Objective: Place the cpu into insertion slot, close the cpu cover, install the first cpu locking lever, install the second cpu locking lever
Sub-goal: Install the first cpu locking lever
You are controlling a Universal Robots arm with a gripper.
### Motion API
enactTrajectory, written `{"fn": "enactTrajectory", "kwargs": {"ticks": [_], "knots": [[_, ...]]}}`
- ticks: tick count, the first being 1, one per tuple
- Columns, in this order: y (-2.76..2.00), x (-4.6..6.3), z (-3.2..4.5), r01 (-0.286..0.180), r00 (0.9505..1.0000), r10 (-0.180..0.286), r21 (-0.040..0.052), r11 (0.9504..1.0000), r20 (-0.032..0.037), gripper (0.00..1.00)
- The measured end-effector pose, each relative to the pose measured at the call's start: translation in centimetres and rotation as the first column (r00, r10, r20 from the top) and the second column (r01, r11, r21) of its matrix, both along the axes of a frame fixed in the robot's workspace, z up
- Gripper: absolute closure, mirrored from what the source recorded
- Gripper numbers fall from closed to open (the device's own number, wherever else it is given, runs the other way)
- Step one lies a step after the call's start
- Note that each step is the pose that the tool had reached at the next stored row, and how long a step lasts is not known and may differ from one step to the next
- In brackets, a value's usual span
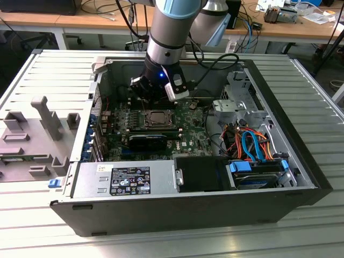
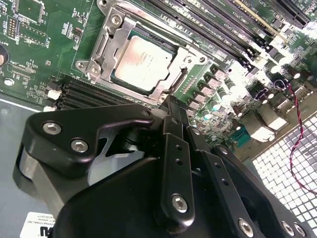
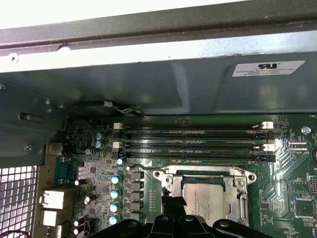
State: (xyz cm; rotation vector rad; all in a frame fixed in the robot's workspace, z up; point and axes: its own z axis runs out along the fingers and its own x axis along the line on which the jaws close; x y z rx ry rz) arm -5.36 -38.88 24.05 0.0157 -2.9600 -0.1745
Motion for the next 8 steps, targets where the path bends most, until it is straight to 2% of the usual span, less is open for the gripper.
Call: {"fn": "enactTrajectory", "kwargs": {"ticks": [8], "knots": [[0.0,0.0,0.0,-0.02,0.9998,0.02,0.0,0.9998,0.0,0.89]]}}
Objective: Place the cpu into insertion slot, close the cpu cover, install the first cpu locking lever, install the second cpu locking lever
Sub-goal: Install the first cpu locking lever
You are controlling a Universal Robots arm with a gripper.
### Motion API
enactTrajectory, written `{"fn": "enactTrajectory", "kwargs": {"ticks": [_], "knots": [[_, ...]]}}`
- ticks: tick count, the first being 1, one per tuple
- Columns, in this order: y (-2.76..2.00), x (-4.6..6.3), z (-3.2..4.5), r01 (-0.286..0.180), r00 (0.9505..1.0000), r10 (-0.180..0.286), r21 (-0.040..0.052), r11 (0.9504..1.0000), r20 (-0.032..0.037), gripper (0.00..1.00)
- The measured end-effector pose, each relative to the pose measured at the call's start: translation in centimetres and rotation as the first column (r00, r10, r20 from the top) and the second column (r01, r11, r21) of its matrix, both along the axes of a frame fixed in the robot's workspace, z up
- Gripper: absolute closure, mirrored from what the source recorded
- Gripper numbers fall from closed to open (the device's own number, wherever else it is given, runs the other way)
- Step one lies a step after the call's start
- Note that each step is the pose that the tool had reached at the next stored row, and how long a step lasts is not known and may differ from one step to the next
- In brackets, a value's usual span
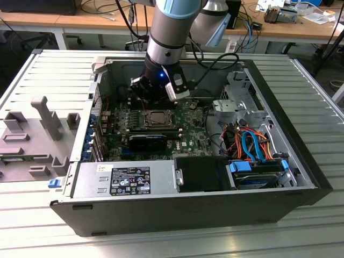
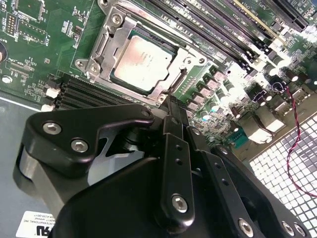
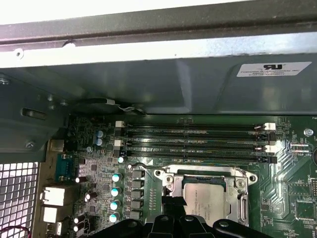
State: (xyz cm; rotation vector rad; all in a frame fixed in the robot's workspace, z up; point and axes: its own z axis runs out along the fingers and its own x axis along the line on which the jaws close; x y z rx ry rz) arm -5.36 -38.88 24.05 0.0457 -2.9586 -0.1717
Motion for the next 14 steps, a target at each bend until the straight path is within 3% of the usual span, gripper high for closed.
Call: {"fn": "enactTrajectory", "kwargs": {"ticks": [14], "knots": [[0.0,0.0,0.0,-0.035,0.9994,0.035,0.0001,0.9994,0.0,0.89]]}}
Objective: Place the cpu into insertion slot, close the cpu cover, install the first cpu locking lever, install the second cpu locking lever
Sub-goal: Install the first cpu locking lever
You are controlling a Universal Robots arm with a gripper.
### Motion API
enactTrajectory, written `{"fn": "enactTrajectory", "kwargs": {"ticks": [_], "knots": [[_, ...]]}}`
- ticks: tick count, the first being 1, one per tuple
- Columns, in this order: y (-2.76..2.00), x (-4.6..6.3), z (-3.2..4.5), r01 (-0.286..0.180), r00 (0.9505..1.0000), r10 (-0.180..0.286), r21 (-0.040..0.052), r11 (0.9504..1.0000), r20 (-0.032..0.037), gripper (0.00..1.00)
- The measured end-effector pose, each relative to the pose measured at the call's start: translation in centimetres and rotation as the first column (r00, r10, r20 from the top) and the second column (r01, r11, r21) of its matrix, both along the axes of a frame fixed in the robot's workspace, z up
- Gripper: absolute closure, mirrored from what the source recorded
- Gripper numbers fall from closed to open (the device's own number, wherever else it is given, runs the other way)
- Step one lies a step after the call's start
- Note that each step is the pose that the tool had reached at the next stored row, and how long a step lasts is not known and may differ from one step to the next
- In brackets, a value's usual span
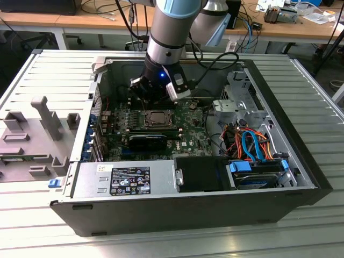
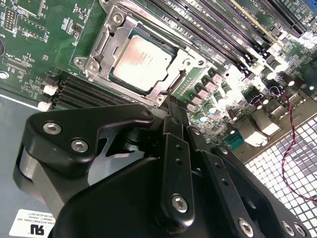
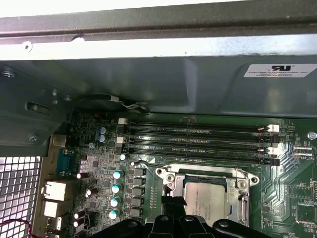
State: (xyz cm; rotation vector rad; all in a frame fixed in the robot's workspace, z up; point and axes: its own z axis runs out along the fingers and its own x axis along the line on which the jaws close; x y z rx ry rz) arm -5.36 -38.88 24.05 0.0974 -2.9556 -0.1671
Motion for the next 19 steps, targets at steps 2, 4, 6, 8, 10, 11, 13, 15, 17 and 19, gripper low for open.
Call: {"fn": "enactTrajectory", "kwargs": {"ticks": [2,4,6,8,10,11,13,15,17,19], "knots": [[0.0,0.0,0.0,-0.005,1.0,0.005,0.0,1.0,0.0,0.89],[0.0,0.0,0.0,-0.009,1.0,0.009,0.0,1.0,0.0,0.89],[0.0,0.0,0.0,-0.015,0.9999,0.015,-0.0001,0.9999,0.0,0.89],[0.0,0.0,0.0,-0.02,0.9998,0.02,0.0,0.9998,0.0,0.89],[0.0,0.0,0.0,-0.027,0.9996,0.027,-0.0001,0.9996,0.0,0.89],[0.0,0.0,0.0,-0.029,0.9996,0.029,0.0,0.9996,0.0,0.89],[0.0,0.0,0.0,-0.034,0.9994,0.034,0.0,0.9994,0.0001,0.89],[0.0,0.0,0.0,-0.042,0.9991,0.042,0.0,0.9991,0.0,0.89],[0.0,0.0,0.0,-0.046,0.9989,0.046,0.0,0.9989,0.0,0.89],[0.0,0.0,0.0,-0.052,0.9987,0.052,0.0,0.9987,0.0001,0.89]]}}
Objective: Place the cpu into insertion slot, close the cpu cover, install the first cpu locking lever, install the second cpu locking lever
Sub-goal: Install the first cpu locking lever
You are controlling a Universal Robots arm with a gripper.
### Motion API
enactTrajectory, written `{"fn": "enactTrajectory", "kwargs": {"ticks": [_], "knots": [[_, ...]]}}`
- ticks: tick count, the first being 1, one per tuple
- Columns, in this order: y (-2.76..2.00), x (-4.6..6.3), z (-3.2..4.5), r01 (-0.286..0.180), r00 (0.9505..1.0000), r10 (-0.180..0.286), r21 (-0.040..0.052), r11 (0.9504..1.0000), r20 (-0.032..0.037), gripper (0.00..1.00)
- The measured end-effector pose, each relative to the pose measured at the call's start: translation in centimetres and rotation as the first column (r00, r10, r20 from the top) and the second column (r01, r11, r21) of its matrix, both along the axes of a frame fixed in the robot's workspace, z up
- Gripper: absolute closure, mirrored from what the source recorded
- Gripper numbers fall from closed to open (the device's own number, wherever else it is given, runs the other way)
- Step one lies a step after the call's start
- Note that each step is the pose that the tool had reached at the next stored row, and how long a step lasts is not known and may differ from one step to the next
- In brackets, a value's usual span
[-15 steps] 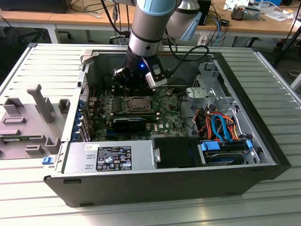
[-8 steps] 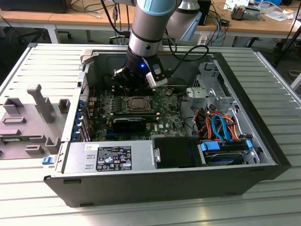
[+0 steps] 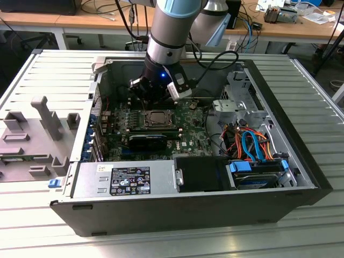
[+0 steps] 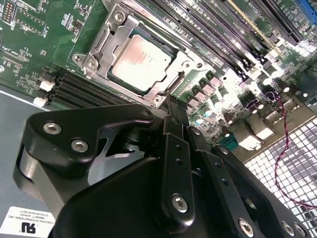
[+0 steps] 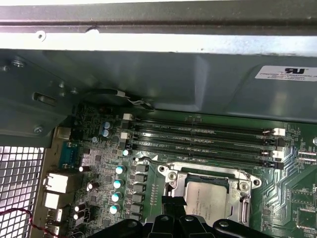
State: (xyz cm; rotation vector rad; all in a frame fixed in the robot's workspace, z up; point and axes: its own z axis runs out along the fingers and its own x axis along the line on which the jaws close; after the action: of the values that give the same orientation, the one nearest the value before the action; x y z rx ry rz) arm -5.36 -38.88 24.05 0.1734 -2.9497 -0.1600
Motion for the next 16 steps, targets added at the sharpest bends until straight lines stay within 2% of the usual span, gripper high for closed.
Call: {"fn": "enactTrajectory", "kwargs": {"ticks": [9,13,15,16], "knots": [[0.0,0.0,0.0,-0.04,0.9992,0.04,0.0001,0.9992,0.0,0.89],[0.0,0.0,0.0,-0.044,0.9991,0.044,-0.0001,0.9991,0.0007,0.89],[0.01,0.01,-0.04,-0.044,0.9989,0.044,-0.0031,0.999,0.02,0.89],[0.01,0.0,-0.05,-0.043,0.9983,0.044,-0.0063,0.999,0.0391,0.89]]}}
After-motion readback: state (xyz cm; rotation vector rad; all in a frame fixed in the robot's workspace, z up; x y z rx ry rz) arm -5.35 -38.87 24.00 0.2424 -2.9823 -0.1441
